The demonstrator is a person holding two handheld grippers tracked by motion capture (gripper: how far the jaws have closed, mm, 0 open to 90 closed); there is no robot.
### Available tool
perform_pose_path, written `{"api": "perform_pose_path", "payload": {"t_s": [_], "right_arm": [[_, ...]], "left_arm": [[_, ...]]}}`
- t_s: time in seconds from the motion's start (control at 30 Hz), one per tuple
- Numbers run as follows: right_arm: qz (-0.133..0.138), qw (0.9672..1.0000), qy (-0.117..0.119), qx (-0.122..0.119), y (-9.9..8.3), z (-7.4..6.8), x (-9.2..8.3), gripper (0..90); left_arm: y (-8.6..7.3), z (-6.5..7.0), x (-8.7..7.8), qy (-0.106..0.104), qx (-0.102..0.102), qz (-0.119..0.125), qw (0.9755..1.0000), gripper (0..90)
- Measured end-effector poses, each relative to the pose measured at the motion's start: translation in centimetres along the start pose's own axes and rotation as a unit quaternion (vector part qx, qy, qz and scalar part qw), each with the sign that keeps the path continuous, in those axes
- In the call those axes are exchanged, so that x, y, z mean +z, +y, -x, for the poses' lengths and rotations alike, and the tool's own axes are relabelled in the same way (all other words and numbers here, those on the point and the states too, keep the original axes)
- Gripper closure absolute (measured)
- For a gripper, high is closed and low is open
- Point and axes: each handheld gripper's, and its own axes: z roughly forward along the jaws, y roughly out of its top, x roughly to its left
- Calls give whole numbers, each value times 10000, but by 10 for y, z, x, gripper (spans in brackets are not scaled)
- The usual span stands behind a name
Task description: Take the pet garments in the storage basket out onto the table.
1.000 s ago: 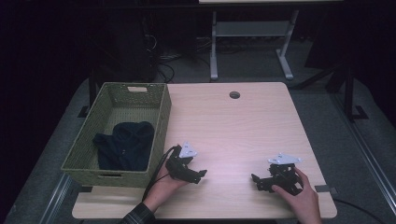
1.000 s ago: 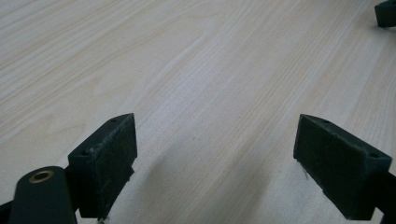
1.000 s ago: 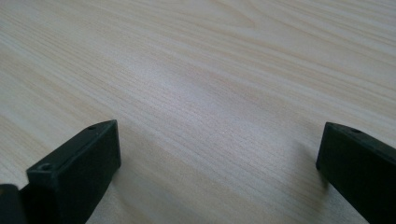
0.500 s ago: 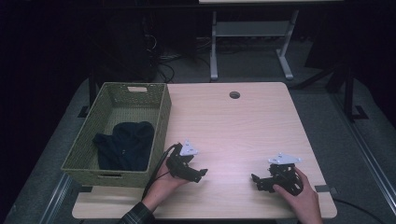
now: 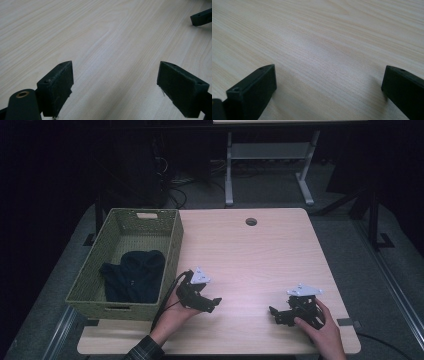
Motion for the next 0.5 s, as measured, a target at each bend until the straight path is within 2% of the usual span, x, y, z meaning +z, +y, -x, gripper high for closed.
{"api": "perform_pose_path", "payload": {"t_s": [0.5], "right_arm": [[0, 10000, 1, 0, 0, 0, 0, 0]], "left_arm": [[10, 0, -7, -74, 32, 16, 10000, 134]]}}
